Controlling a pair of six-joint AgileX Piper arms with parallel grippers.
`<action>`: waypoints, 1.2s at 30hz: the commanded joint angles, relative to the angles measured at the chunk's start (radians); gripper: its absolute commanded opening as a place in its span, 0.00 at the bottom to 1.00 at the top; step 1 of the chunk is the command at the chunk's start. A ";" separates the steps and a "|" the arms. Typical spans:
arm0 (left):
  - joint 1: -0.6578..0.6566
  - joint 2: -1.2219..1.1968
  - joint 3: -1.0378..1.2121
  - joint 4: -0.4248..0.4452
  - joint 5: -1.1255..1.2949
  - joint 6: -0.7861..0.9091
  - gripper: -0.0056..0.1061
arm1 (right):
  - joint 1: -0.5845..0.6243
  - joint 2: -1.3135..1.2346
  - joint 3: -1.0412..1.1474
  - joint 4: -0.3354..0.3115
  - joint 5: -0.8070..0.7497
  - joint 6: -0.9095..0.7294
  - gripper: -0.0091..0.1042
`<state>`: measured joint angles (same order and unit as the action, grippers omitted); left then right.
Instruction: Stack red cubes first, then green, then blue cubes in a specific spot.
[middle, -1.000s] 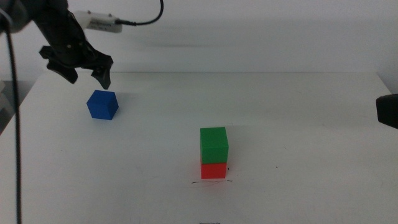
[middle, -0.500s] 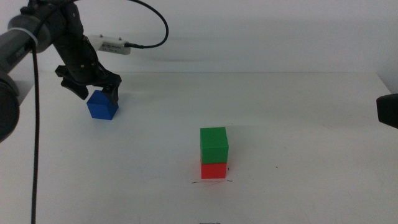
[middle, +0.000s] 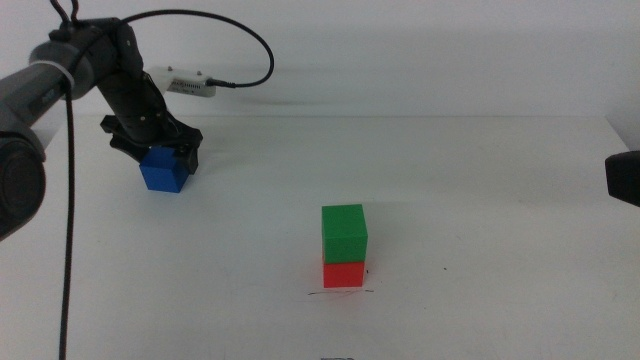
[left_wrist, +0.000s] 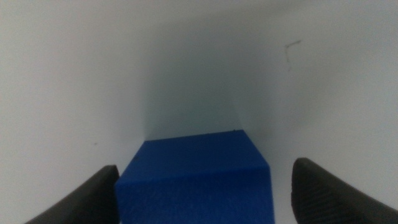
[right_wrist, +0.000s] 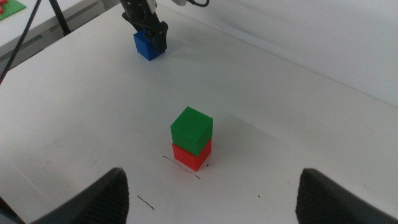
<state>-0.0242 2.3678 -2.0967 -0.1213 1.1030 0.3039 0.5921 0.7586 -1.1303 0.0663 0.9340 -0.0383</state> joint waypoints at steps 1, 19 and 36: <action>-0.005 -0.057 -0.029 -0.020 -0.023 -0.001 0.89 | -0.009 0.001 -0.029 -0.005 -0.063 -0.012 0.90; 0.002 -0.073 -0.029 -0.091 0.031 -0.007 0.28 | -0.009 0.001 -0.029 -0.005 -0.063 -0.012 0.90; -0.042 -0.567 0.435 -0.061 -0.063 -0.180 0.23 | -0.009 0.001 -0.029 -0.005 -0.063 -0.012 0.90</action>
<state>-0.0522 1.9219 -1.7014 -0.1860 1.0961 0.1708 0.5921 0.7586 -1.1303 0.0663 0.9340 -0.0383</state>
